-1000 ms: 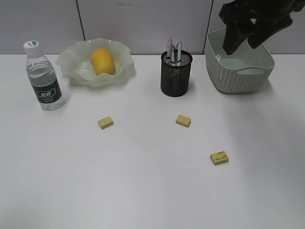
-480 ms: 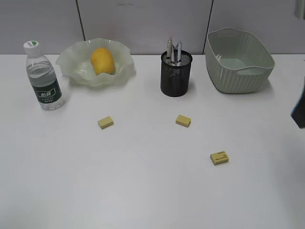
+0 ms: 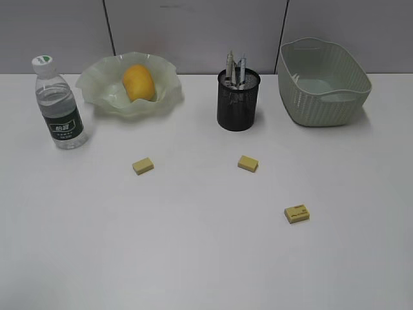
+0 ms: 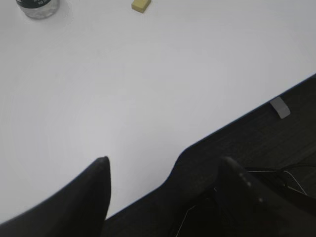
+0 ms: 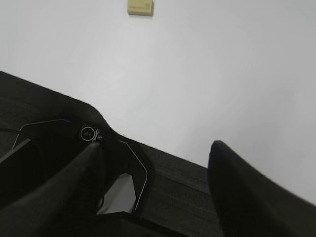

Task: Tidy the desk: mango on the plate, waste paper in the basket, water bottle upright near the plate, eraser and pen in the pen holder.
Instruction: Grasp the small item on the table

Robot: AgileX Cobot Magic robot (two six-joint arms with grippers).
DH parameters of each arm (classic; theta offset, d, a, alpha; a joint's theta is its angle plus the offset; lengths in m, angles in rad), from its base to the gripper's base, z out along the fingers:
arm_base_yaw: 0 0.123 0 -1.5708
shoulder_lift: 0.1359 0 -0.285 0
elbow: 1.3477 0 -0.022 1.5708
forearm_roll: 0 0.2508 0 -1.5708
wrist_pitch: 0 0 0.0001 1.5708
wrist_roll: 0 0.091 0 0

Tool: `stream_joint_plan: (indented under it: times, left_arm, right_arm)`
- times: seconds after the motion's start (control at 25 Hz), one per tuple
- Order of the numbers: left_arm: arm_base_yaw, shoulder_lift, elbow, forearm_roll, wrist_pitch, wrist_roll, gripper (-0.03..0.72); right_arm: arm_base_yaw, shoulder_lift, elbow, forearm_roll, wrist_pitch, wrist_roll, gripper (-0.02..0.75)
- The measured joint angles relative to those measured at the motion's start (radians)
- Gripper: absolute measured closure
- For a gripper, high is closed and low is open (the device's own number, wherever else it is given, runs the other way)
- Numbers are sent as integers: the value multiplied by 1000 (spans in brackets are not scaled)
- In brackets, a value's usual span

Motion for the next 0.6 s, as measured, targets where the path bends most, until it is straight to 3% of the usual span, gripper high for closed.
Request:
stream_joint_plan:
  times: [0.28,0.6]
  left_arm:
    - [0,0,0,0,0,0,180]
    - [0,0,-9,26,-20,0,180]
  right_arm:
    - [0,-211,111,0,-7,0,214]
    - [0,-276,155,0,-12,0,222]
